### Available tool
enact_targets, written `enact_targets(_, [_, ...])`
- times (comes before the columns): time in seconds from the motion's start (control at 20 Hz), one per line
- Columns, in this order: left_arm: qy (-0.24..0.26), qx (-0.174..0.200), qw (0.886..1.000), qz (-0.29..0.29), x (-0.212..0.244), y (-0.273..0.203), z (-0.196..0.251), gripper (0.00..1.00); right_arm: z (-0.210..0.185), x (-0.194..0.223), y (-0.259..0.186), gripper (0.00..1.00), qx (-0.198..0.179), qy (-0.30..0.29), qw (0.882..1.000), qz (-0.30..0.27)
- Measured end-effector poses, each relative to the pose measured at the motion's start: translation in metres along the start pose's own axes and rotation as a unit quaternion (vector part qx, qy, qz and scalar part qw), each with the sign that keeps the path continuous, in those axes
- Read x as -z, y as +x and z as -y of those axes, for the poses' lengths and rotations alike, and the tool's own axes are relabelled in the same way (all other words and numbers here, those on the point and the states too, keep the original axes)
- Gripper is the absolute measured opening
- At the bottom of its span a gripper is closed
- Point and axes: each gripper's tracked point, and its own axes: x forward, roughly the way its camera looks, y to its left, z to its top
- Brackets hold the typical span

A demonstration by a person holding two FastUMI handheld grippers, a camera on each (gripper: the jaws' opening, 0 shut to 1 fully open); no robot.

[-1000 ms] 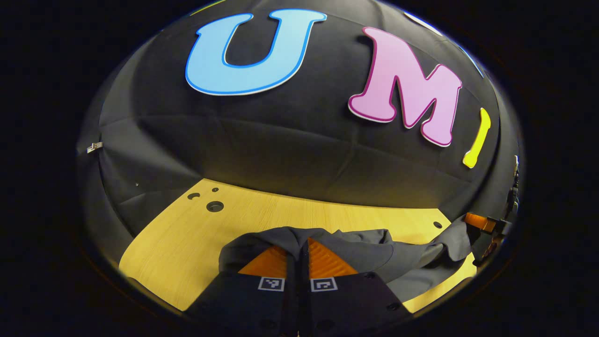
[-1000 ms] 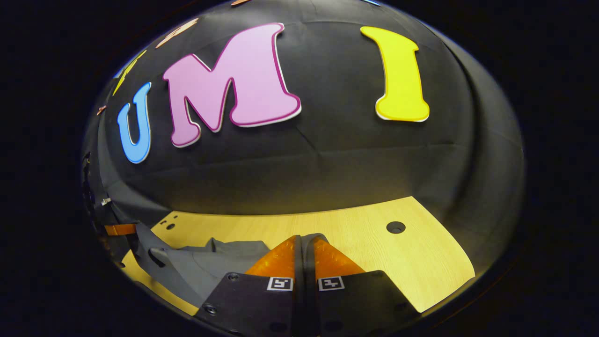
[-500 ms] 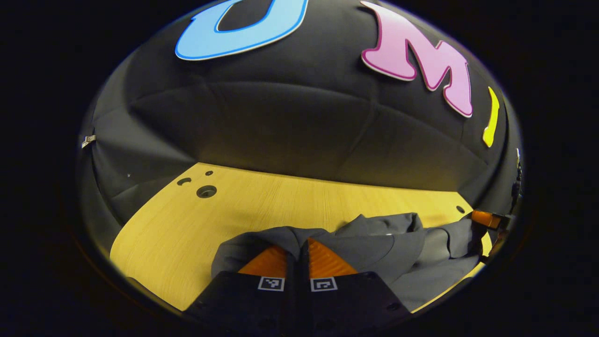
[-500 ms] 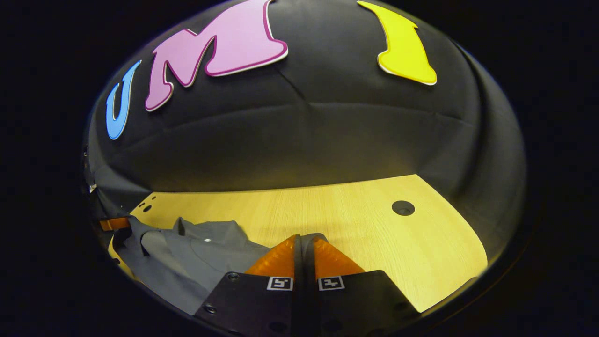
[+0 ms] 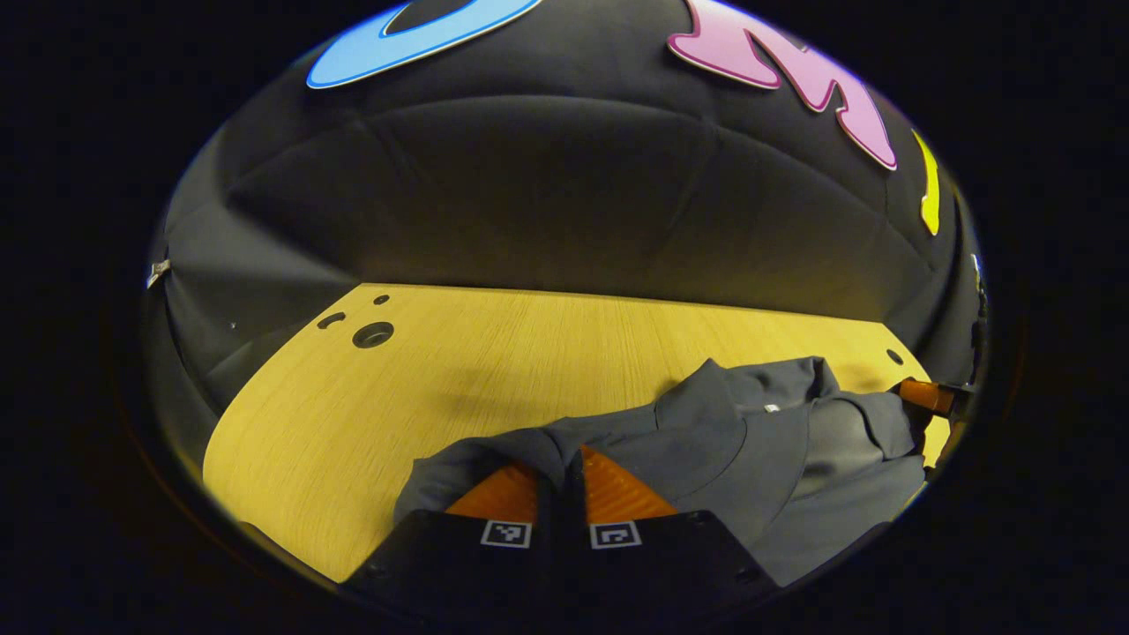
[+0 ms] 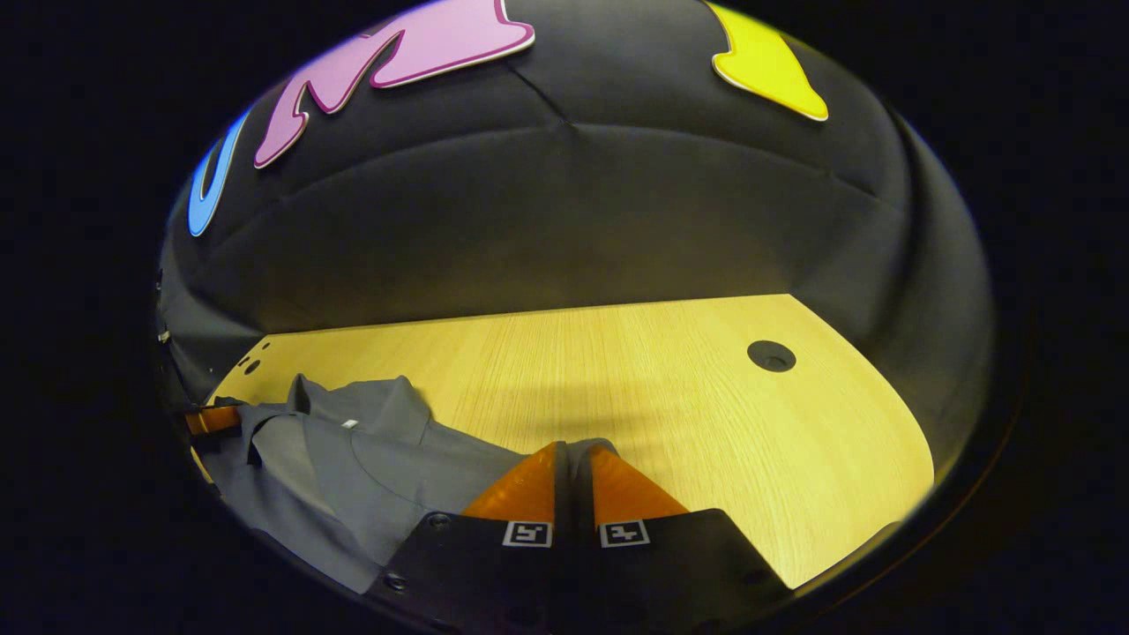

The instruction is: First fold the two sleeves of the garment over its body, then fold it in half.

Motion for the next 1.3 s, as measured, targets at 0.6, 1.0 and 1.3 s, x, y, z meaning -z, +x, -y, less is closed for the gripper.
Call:
enact_targets(0.6, [-0.014, -0.014, 0.999, 0.034, -0.016, -0.077, -0.021, 0.96, 0.016, -0.02, -0.085, 0.37, 0.006, 0.043, 0.999, 0.003])
enact_targets(1.0, [-0.035, 0.03, 0.997, 0.067, -0.03, -0.188, -0.006, 0.96, -0.018, -0.024, -0.19, 0.66, -0.026, 0.024, 0.999, 0.012])
enact_targets(1.3, [-0.018, 0.059, 0.995, 0.082, -0.027, -0.267, 0.007, 0.96, -0.063, -0.026, -0.264, 0.77, -0.072, 0.006, 0.997, 0.023])
